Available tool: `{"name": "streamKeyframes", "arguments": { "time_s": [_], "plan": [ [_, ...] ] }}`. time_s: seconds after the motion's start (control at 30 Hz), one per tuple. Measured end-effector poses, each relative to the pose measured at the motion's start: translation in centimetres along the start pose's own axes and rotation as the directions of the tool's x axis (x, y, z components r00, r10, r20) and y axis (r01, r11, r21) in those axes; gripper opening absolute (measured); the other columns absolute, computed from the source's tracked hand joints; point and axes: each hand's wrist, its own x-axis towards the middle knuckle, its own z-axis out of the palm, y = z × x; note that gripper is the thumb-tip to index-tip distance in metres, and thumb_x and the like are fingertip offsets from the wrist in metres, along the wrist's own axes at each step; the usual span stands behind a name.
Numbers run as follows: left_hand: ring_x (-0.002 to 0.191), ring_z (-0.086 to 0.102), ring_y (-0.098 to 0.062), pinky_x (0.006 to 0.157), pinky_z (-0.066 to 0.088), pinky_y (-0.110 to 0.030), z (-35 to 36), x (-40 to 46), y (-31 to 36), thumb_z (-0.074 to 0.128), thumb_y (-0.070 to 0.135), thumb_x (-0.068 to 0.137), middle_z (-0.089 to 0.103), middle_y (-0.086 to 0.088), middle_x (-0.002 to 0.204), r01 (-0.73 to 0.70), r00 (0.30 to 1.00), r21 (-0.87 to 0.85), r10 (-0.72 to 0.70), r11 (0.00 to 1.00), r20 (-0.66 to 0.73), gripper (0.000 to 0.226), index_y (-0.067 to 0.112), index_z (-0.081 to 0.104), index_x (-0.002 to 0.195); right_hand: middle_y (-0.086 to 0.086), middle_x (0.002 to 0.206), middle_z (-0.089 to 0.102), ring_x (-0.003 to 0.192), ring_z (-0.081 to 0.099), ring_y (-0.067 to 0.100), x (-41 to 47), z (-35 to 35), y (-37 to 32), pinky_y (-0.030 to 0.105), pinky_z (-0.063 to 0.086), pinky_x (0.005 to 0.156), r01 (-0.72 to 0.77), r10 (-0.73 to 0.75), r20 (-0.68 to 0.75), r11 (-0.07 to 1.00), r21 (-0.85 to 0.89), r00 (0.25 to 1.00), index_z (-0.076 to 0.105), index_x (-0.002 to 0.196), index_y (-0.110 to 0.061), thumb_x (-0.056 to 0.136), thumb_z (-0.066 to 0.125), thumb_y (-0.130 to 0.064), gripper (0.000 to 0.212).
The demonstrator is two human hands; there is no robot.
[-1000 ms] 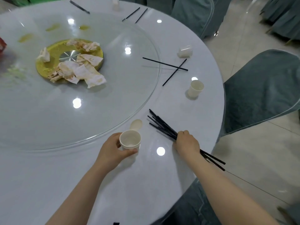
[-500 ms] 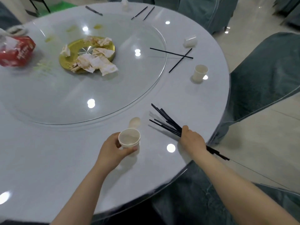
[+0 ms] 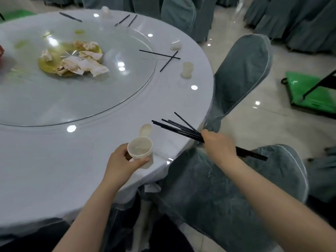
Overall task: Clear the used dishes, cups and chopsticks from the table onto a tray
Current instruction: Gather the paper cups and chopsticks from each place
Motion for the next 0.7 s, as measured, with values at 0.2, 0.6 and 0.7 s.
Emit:
{"name": "streamKeyframes", "arguments": {
  "time_s": [0.2, 0.6, 0.7],
  "plan": [
    [0.086, 0.062, 0.003, 0.068, 0.043, -0.009, 3.5, -5.3, 1.7, 0.087, 0.018, 0.066, 0.069, 0.012, 0.098, -0.053, 0.991, -0.090, 0.064, 0.995, 0.117, 0.043, 0.029, 0.064, 0.101, 0.001, 0.071, 0.044, 0.057, 0.040, 0.023, -9.7, -2.3, 1.8, 0.029, 0.018, 0.041, -0.068, 0.068, -0.003, 0.995, -0.066, 0.998, 0.046, 0.102, -0.011, 0.087, 0.049, -0.002, 0.018],
    [0.091, 0.061, 0.002, 0.071, 0.043, -0.015, 16.9, -9.5, 13.7, 0.087, 0.021, 0.066, 0.068, 0.014, 0.100, -0.258, 0.947, -0.151, 0.281, 0.954, 0.159, 0.048, 0.027, 0.064, 0.107, 0.003, 0.075, 0.057, 0.054, 0.045, 0.026, -18.9, -5.4, 16.5, 0.029, 0.017, 0.042, -0.294, 0.284, -0.173, 0.956, -0.029, 0.943, 0.045, 0.106, -0.014, 0.087, 0.043, 0.000, 0.023],
    [0.083, 0.063, 0.009, 0.063, 0.043, -0.006, 23.2, -11.2, 17.2, 0.085, 0.019, 0.068, 0.070, 0.019, 0.090, -0.262, 0.947, -0.200, 0.291, 0.944, 0.138, 0.040, 0.031, 0.064, 0.100, -0.003, 0.063, 0.041, 0.045, 0.032, 0.020, -21.8, -5.6, 23.4, 0.029, 0.014, 0.042, -0.354, 0.345, -0.176, 0.935, -0.019, 0.922, 0.042, 0.101, -0.016, 0.087, 0.044, -0.003, 0.019]
  ]
}}
